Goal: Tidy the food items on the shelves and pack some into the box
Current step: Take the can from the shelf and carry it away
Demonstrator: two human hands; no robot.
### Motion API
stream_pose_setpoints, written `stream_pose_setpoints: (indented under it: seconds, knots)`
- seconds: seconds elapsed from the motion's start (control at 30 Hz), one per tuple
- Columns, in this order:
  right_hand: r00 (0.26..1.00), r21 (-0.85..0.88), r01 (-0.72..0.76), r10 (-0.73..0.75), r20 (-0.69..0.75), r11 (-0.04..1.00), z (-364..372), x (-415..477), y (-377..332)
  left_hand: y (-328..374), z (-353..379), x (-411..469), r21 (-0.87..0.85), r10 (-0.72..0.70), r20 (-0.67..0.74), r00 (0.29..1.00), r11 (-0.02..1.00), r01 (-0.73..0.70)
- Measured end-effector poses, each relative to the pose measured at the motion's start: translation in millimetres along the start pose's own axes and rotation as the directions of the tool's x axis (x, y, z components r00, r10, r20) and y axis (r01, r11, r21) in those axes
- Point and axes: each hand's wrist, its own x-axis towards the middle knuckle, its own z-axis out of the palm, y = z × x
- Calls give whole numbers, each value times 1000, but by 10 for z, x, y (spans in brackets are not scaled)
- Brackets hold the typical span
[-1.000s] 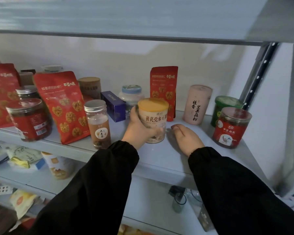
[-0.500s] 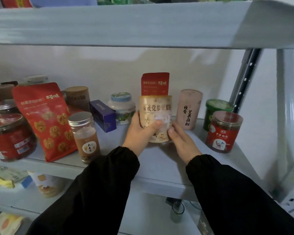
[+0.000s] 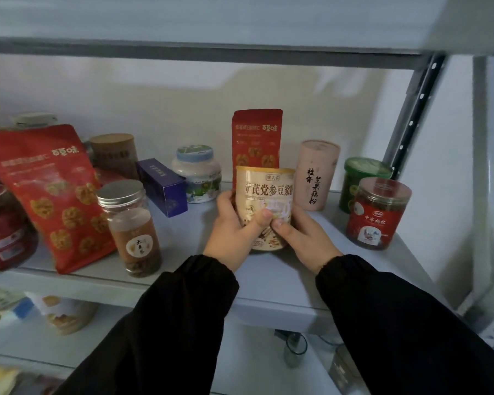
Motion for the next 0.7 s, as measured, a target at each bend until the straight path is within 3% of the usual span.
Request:
stream_pose_setpoints:
  seconds: [0.13, 0.3, 0.43, 0.57, 0.7]
  knots:
    - [999, 36, 3, -5, 35, 999, 3, -10, -44, 20, -25, 1, -14, -22, -10, 1000, 1000, 22]
    - [992, 156, -8, -12, 128, 988, 4, -9, -7, 25, -40, -41, -192, 1, 18, 1000, 981, 3]
    - [999, 211, -3, -5, 37, 978, 1, 14, -9, -36, -36, 5, -93, 22, 60, 998, 996, -16]
    - [999, 57, 20, -18, -30, 998, 13, 67, 22, -103, -16, 77, 104, 70, 47, 996, 992, -74]
    - [1000, 121, 4, -3, -6, 993, 6, 66, 29, -62, -21, 42, 35, 37, -20, 999, 999, -36]
